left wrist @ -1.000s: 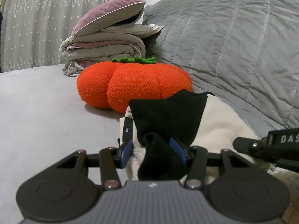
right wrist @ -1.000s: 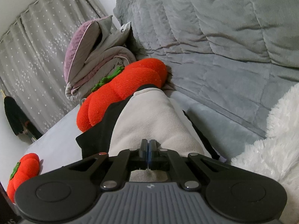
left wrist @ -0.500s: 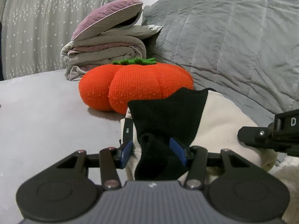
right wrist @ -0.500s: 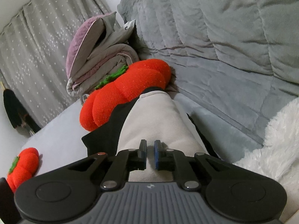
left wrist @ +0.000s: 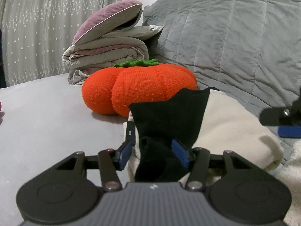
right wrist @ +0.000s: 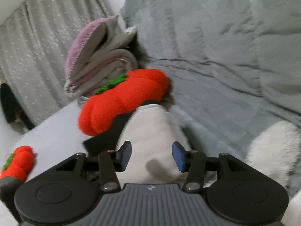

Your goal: Fold clothes

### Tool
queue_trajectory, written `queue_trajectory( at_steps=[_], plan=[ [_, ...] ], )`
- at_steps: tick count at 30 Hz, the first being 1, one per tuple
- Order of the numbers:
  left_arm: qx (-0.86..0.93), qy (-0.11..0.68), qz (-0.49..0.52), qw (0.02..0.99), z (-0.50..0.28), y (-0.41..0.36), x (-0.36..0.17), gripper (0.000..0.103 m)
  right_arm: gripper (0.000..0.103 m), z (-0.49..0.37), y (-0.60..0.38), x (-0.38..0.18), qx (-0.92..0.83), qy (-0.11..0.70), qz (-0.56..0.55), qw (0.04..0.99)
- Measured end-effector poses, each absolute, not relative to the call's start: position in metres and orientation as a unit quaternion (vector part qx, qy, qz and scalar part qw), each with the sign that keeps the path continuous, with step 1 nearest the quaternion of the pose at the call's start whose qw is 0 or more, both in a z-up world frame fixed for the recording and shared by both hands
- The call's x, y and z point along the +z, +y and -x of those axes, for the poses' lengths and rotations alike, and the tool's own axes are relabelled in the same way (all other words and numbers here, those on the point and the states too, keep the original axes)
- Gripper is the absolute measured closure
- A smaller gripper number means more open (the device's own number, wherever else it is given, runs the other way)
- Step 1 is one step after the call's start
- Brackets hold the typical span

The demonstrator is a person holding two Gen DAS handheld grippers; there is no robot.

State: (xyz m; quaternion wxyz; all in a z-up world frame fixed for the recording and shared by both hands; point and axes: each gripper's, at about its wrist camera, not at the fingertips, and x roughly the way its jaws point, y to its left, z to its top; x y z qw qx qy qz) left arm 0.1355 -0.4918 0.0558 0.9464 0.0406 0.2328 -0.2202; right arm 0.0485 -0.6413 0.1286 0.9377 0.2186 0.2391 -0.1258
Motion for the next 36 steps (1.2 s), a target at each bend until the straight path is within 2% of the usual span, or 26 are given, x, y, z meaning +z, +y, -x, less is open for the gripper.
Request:
queue_trajectory(
  at_steps=[5,12,17,21,36],
  plan=[
    [-0.217,0.238,-0.033,0.946,-0.138,-0.488,0.057,0.043,0.054,-0.047,-0.643,0.123,-0.133,0.254,-0.221,0.932],
    [-0.208,0.236,-0.027,0.949,-0.137,-0.487,0.064,0.038,0.053,-0.047,-0.636,0.125,-0.138,0.258,-0.198,0.935],
    [-0.203,0.255,0.024,0.945,-0.141,-0.469,0.068,0.029,0.053,-0.045,-0.638,0.125,-0.138,0.259,-0.206,0.934],
    [-0.198,0.282,0.098,0.934,-0.146,-0.446,0.067,0.029,0.051,-0.045,-0.637,0.124,-0.135,0.262,-0.201,0.934],
    [-0.182,0.257,0.078,0.946,-0.120,-0.435,0.089,0.029,0.050,-0.036,-0.628,0.127,-0.132,0.278,-0.181,0.934]
  ],
)
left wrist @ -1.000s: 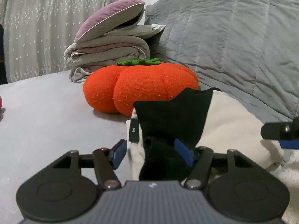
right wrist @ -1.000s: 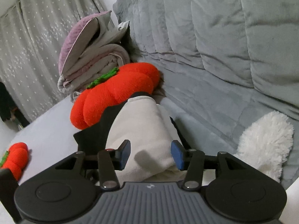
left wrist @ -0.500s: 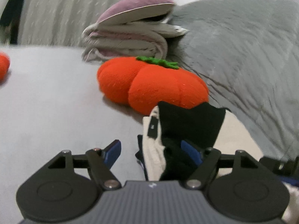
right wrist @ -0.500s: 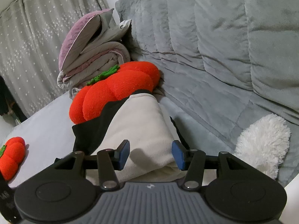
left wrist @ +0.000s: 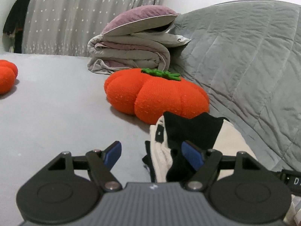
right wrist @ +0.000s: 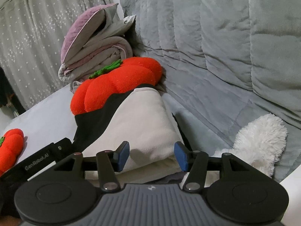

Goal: Fold clothes
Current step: 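Open both grippers and release the folded bundle onto the bed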

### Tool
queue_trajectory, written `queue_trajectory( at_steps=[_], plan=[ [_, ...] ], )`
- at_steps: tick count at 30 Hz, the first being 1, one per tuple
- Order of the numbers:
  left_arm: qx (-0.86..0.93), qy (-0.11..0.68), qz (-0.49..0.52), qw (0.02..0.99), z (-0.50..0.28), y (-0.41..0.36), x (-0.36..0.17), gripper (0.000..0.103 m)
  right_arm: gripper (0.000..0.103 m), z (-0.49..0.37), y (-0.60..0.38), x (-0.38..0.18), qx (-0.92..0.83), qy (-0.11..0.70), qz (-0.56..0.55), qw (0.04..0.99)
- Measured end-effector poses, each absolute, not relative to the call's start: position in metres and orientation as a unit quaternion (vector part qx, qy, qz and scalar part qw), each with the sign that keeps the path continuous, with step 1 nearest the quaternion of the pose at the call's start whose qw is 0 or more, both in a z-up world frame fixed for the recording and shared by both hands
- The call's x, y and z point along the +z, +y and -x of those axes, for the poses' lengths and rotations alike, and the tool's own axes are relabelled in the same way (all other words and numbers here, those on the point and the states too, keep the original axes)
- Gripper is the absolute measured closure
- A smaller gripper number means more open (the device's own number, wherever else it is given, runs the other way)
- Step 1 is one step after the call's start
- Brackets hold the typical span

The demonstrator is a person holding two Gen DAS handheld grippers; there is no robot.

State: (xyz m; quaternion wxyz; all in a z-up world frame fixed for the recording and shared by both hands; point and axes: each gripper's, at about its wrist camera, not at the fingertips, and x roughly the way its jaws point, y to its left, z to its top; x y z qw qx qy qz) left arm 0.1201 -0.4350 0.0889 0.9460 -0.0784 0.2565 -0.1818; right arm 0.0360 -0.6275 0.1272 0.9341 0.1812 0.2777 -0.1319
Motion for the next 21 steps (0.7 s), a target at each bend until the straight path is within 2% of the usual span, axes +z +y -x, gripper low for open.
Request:
queue_trajectory(
  at_steps=[13,21],
  plan=[
    [-0.157,0.266,0.050,0.950,-0.097,-0.422,0.085,0.029,0.049,-0.030,-0.616,0.127,-0.113,0.298,-0.164,0.934],
    [-0.139,0.240,-0.029,0.960,-0.093,-0.447,0.079,0.029,0.049,-0.022,-0.612,0.131,-0.114,0.289,-0.173,0.934]
  ],
)
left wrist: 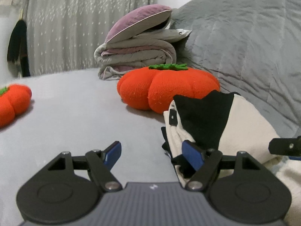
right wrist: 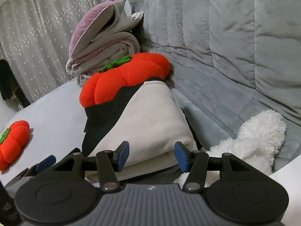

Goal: Fold clothes
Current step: 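Open both grippers and release the folded bundle onto the bed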

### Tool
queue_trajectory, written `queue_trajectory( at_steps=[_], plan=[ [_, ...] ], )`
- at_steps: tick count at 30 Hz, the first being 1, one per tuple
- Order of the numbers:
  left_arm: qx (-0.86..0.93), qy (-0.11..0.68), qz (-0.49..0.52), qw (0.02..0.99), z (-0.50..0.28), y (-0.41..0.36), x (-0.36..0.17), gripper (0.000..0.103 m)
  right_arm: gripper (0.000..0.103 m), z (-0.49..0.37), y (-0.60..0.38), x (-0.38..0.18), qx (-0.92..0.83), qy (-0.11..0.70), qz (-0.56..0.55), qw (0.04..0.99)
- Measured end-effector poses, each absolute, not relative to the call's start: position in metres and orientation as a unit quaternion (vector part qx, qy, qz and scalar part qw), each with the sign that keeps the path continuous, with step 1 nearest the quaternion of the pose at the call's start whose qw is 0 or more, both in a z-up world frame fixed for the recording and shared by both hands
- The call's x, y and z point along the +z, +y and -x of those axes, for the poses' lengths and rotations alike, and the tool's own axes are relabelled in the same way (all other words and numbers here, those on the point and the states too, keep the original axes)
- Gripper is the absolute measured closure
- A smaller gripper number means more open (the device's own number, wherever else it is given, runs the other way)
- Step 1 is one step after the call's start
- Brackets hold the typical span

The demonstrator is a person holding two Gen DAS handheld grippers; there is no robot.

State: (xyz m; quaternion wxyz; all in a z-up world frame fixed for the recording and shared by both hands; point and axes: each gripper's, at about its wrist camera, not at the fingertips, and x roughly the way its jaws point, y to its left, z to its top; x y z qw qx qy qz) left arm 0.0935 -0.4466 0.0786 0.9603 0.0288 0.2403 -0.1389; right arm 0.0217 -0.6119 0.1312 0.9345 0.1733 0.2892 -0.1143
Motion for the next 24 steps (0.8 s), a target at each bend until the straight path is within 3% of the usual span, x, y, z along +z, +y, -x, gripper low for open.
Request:
queue_trajectory(
  at_steps=[24],
  plan=[
    [-0.144,0.267,-0.021,0.953,-0.060,-0.425,0.089,0.022,0.043,-0.008,-0.603,0.136,-0.126,0.301,-0.142,0.935]
  ],
)
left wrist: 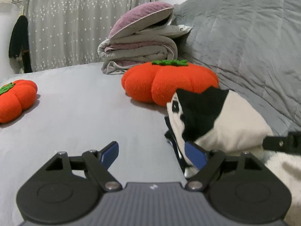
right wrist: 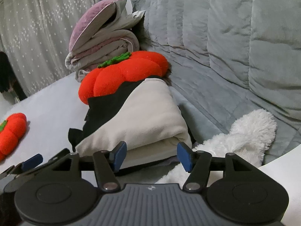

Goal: Fold clothes
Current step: 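Open both grippers and release the folded bundle onto the bed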

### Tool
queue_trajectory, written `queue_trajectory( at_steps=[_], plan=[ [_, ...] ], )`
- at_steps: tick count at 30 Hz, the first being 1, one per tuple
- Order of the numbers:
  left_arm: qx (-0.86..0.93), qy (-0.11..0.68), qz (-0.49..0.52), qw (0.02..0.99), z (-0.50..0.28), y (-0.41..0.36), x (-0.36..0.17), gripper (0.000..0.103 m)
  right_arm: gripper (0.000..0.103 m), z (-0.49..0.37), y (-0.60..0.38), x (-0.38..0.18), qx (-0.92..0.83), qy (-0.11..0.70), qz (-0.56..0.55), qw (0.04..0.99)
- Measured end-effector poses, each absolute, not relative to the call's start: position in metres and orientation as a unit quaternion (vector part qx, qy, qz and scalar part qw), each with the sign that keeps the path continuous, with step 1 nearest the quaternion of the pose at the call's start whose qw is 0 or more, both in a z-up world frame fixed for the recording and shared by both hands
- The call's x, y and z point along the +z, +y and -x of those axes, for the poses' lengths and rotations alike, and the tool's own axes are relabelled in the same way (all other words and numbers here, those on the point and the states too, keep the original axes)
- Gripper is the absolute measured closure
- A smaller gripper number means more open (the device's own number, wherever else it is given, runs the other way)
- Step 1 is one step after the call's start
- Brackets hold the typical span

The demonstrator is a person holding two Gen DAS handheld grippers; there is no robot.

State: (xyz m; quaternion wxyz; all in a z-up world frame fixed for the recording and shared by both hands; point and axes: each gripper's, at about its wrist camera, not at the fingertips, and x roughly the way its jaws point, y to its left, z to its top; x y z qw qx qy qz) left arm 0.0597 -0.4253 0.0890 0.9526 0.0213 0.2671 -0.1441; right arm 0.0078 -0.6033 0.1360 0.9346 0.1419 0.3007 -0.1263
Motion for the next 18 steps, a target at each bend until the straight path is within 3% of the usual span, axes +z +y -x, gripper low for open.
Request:
queue_trajectory(
  at_steps=[18],
  plan=[
    [-0.158,0.287,-0.044,0.944,-0.024,-0.424,0.087,0.022,0.042,0.014,-0.591,0.142,-0.144,0.311,-0.102,0.934]
  ],
)
